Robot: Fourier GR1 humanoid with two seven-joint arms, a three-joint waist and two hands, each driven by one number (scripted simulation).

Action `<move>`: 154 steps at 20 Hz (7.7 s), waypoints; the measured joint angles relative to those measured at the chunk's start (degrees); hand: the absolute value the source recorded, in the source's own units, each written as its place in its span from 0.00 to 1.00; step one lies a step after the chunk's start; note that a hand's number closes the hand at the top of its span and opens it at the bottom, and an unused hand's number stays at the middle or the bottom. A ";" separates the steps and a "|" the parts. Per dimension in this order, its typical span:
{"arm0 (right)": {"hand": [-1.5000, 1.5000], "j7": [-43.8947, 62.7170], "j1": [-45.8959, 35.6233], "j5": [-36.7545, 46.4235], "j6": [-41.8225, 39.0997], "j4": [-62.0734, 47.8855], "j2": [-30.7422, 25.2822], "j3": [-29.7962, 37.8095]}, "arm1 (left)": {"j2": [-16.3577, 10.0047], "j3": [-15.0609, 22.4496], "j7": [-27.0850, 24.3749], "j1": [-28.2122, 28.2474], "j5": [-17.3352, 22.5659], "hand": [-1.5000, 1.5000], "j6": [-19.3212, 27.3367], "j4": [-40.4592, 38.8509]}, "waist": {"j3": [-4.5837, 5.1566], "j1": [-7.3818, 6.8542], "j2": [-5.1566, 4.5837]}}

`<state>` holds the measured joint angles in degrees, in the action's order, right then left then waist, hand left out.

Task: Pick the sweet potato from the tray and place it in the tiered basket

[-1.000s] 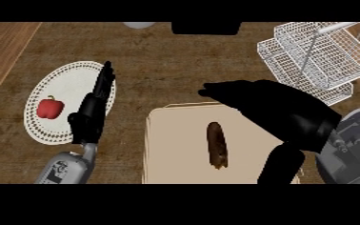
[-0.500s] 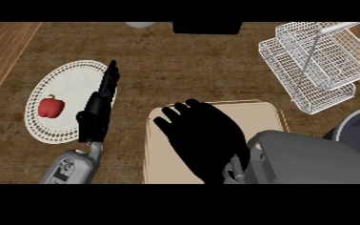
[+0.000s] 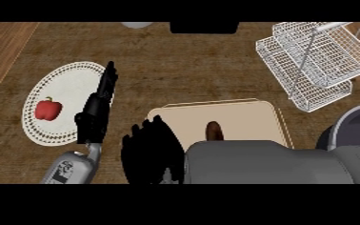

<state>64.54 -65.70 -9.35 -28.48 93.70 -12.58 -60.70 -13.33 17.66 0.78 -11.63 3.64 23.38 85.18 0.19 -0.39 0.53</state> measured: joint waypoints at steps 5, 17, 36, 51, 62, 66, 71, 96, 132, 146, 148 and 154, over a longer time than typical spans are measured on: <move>0.00 1.70 -1.72 -2.09 0.12 -4.71 2.31 -2.97 | -0.40 -0.67 0.26 0.35 0.11 0.50 -0.43 0.59 | -0.03 0.36 0.08; 0.00 2.54 -4.83 -4.24 -0.82 -7.51 0.16 -9.27 | -0.65 -1.33 0.93 1.50 -0.51 0.50 -0.69 2.39 | -0.11 0.90 0.11; 0.00 -1.67 -6.85 1.35 -5.06 -8.92 -1.31 -15.40 | 0.33 -2.79 -0.12 2.53 -1.04 0.50 -2.14 2.12 | -0.14 0.90 -0.16; 0.00 -4.35 1.58 8.84 -6.91 -8.90 -6.23 -12.31 | 1.44 -3.89 -0.09 2.75 -2.00 0.50 -3.46 2.28 | -0.17 0.65 -0.32; 0.00 -5.88 8.30 14.65 -8.81 -9.97 -4.79 -9.48 | 2.52 -4.87 0.71 1.45 -3.28 0.50 -4.17 1.69 | -0.16 0.54 -0.38; 0.00 -6.63 10.02 16.58 -9.86 -11.75 -3.93 -8.25 | 3.11 -4.92 0.79 1.51 -3.75 0.50 -4.38 1.58 | -0.16 0.48 -0.40; 0.00 -7.98 12.60 20.64 -11.00 -14.12 -2.97 -7.72 | 3.47 -4.84 1.41 2.18 -4.53 0.50 -4.52 2.87 | -0.17 0.32 -0.41; 1.00 -16.93 28.75 47.12 -14.39 -18.21 0.58 2.40 | 6.11 -8.21 0.25 1.97 -7.23 0.50 -7.80 1.55 | -0.16 0.35 -0.41; 1.00 6.57 4.60 70.13 17.89 -55.60 -7.75 57.04 | 7.51 -7.05 1.54 2.06 -8.77 0.50 -9.68 3.75 | 0.16 -2.77 -1.26; 1.00 7.10 -15.72 86.26 21.49 -66.92 -12.38 69.02 | 7.78 -6.85 1.34 1.60 -9.20 0.50 -9.77 2.79 | 0.16 -3.34 -1.27; 1.00 7.19 -17.05 88.04 22.66 -67.61 -12.56 70.81 | 7.97 -6.79 1.64 1.22 -9.49 0.50 -9.46 2.92 | 0.12 -3.31 -1.37; 1.00 7.19 -18.02 93.09 25.35 -70.46 -13.59 75.11 | 8.24 -7.16 1.25 0.72 -9.36 0.50 -9.45 2.22 | 0.03 -3.17 -1.81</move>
<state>71.73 -83.72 83.74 -3.13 23.24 -26.17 14.42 -5.09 10.50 2.03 -10.91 -5.72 13.93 87.39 0.21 -3.56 -1.27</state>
